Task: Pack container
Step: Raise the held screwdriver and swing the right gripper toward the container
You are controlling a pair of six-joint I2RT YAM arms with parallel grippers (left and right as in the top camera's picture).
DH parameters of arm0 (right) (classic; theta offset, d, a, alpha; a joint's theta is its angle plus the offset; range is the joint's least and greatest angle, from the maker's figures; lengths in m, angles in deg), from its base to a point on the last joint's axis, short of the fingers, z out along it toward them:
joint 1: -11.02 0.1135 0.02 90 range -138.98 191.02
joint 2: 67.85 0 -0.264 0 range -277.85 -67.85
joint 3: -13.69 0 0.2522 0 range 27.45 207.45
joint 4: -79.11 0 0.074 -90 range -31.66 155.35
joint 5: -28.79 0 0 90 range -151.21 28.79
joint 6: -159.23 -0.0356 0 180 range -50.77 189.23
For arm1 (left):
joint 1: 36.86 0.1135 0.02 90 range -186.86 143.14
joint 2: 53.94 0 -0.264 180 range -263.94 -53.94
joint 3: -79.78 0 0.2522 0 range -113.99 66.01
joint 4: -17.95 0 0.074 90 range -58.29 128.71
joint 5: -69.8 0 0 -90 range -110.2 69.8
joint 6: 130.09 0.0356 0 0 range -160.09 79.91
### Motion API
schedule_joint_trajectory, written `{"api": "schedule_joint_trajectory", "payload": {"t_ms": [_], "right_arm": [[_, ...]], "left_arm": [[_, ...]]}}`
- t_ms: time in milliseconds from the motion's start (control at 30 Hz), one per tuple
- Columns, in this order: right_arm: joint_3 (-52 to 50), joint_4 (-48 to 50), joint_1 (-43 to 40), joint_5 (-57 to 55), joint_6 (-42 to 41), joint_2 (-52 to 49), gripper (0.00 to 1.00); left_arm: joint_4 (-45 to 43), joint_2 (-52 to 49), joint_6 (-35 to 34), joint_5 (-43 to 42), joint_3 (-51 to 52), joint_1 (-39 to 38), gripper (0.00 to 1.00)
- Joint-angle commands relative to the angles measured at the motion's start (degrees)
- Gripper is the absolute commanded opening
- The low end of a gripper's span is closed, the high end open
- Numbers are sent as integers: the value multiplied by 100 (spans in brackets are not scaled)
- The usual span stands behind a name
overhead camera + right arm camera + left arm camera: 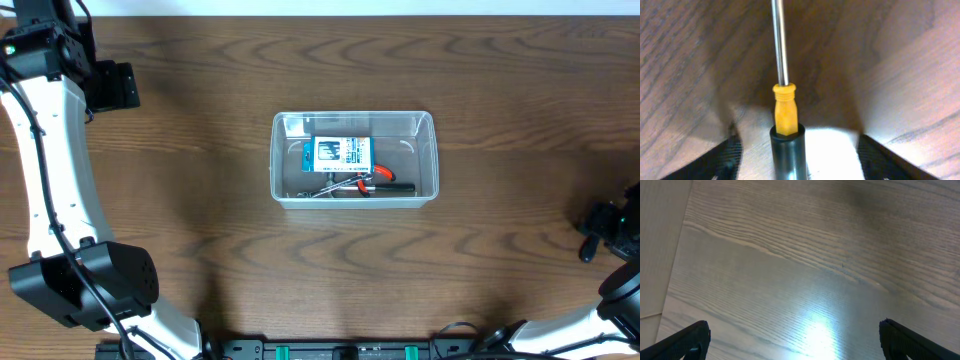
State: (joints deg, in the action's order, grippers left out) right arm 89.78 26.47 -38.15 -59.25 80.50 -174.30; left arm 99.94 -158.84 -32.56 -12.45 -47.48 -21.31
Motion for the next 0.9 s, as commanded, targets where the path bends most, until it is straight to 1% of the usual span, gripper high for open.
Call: {"api": "schedule_joint_trajectory", "payload": {"t_ms": [0,33,133,200,267,333,467,600,733,867], "right_arm": [[-57,-4,-22,125,15,-157,67],[-57,-7,-22,125,15,-157,66],[-57,-9,-22,127,15,-157,57],[-57,-9,-22,127,15,-157,48],[-57,-9,-22,127,15,-157,35],[-57,-7,-22,129,13,-157,27],[-57,-9,-22,129,13,-157,26],[-55,-4,-15,155,-9,-157,15],[-15,-13,15,155,-9,-153,11],[101,-33,109,299,-9,-85,5]], "left_arm": [[4,20,28,46,-31,17,98],[4,20,28,46,-31,17,98],[4,20,28,46,-31,17,98],[4,20,28,46,-31,17,98],[4,20,28,46,-31,17,98],[4,20,28,46,-31,17,98],[4,20,28,46,-31,17,98],[4,20,28,46,-31,17,98],[4,20,28,46,-31,17,98],[4,20,28,46,-31,17,98]]}}
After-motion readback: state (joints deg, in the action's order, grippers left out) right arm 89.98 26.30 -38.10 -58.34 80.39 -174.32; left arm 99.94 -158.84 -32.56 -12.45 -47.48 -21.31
